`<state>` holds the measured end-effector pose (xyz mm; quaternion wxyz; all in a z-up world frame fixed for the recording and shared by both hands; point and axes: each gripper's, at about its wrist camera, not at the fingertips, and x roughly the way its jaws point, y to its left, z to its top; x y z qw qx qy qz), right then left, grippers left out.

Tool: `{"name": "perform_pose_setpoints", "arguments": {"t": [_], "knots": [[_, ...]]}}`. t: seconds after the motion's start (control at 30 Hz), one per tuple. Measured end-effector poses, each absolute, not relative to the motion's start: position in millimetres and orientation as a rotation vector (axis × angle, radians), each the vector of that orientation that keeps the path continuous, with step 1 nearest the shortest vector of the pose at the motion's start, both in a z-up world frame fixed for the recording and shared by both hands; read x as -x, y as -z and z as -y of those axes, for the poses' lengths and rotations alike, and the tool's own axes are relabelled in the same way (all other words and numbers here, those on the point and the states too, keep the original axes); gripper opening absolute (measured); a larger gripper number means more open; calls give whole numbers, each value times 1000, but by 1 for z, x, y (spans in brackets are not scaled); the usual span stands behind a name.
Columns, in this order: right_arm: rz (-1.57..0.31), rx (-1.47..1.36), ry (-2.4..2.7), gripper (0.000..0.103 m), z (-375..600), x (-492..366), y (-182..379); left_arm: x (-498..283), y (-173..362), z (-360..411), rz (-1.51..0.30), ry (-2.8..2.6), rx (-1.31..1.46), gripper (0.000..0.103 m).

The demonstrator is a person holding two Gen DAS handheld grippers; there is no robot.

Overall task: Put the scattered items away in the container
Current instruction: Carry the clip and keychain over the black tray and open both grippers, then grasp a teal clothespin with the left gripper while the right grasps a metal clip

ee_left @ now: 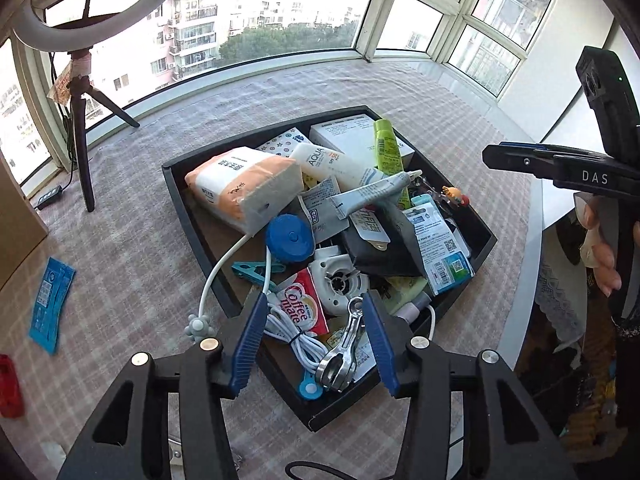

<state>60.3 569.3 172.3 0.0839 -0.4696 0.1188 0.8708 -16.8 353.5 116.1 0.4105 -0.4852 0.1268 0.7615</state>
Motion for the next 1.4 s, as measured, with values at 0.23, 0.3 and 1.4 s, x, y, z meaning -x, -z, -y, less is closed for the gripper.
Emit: {"name": "perform_pose_setpoints", "arguments": {"t": [0.23, 0.3, 1.4], "knots": [[-346, 1489, -2730, 61, -517, -39, -168, 42, -107, -277, -275, -2038, 1303, 46], [-320, 1532, -2768, 61, -497, -33, -164, 50, -101, -249, -263, -2079, 1347, 46], [360, 2333, -2724, 35, -250, 15, -7, 56, 6, -179, -264, -1952, 1729, 34]]}}
